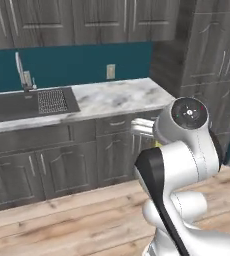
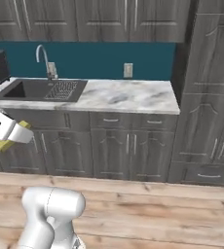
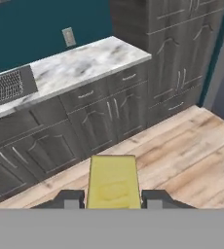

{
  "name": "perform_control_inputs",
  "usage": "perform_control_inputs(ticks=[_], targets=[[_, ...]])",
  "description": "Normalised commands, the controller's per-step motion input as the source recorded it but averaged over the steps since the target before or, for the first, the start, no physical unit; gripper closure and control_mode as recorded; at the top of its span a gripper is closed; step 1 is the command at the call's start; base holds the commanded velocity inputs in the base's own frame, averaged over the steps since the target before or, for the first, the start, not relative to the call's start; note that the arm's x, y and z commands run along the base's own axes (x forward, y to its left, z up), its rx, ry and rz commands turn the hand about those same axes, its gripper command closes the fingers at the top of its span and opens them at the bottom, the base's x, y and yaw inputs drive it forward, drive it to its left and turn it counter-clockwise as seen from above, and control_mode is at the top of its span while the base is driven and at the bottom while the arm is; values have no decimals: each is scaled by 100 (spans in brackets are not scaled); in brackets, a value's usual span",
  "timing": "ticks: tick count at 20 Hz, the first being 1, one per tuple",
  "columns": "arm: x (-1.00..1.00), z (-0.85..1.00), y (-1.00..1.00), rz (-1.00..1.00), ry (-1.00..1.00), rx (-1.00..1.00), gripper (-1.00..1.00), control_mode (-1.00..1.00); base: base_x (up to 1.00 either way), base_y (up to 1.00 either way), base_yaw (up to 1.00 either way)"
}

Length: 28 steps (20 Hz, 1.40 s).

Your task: Pick the egg and butter from the fridge and place them by the bowl for mixing.

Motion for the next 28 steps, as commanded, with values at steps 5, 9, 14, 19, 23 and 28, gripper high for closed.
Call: perform_control_inputs(ticks=[5, 9, 14, 19, 23, 28], targets=[[0, 0, 0, 0, 0, 0, 100, 100, 97, 0, 60], [0, 0, 0, 0, 0, 0, 100, 100, 74, -1, 71], [0, 0, 0, 0, 0, 0, 100, 100, 86, 10, 59], [0, 0, 0, 0, 0, 0, 100, 100, 88, 77, 32], [0, 0, 0, 0, 0, 0, 100, 100, 23, 100, 12], [0, 0, 0, 0, 0, 0, 100, 100, 85, 100, 4]])
